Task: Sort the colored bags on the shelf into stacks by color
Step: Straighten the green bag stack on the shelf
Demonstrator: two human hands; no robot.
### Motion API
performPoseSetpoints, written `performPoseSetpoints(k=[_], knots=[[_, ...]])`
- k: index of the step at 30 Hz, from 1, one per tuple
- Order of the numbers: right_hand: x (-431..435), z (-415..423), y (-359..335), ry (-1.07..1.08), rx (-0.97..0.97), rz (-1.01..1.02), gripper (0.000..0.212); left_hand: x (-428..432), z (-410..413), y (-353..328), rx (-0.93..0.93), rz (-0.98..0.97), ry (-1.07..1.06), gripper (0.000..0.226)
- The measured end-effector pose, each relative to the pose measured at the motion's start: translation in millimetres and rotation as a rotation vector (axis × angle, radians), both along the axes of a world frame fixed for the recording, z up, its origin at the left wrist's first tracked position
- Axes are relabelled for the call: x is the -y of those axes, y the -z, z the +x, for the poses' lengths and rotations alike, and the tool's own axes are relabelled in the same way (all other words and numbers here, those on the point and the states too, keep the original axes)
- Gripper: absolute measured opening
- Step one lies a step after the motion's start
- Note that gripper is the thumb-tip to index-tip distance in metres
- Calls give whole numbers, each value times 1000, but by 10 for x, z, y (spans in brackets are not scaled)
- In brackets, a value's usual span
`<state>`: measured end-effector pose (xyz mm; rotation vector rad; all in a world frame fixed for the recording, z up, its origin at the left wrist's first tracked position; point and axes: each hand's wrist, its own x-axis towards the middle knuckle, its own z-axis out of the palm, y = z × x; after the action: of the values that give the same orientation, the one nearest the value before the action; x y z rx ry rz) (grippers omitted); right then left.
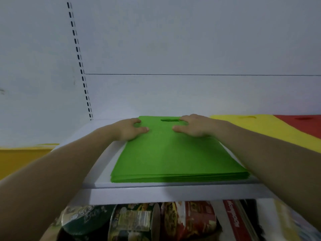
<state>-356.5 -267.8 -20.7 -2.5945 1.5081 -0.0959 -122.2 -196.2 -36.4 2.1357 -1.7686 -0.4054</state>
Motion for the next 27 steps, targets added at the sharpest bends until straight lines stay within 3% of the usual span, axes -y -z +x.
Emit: performPoseSetpoints(k=[9,16,27], knots=[[-809,-391,-119,29,-41,37,82,347,35,-1,-14,-27,59,78],[-1364,-590,-5,-15,-41,89,121,541,-60,0,-5,-46,40,74],[-1369,-685,87,-66,-42,127,103,627,-7,20,-34,-57,-31,70]])
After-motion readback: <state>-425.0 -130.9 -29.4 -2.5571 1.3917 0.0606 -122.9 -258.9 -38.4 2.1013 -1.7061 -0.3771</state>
